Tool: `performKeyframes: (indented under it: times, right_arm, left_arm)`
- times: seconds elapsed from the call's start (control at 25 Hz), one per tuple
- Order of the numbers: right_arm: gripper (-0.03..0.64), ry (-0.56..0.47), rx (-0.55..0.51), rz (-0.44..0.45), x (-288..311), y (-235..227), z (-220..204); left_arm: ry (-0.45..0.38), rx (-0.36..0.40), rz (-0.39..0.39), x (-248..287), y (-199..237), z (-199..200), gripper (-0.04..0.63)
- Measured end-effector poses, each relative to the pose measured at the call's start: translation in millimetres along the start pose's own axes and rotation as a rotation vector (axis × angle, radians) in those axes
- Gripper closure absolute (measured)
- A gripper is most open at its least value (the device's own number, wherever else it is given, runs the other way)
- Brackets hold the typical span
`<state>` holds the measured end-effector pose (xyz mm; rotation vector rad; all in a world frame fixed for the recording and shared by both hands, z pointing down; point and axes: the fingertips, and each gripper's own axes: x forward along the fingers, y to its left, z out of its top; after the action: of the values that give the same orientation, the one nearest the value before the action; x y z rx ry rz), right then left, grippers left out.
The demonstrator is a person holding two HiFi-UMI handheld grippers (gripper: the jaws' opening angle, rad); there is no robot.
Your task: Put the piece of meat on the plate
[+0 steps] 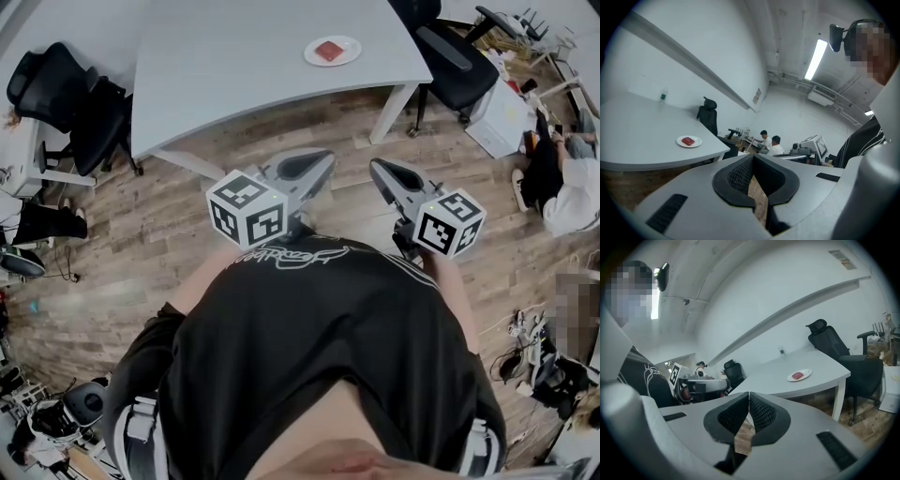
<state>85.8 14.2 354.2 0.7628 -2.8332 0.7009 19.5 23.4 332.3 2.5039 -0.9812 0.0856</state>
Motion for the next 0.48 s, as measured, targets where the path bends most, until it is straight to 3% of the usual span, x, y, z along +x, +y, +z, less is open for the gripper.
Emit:
performKeyframes:
  times: [0.48]
  right_arm:
    - [0.604,-0.01,-0.031,0.018,-17,7,3]
  left_arm:
    - [-0.019,0.023,0.014,0,-23,1,0.588]
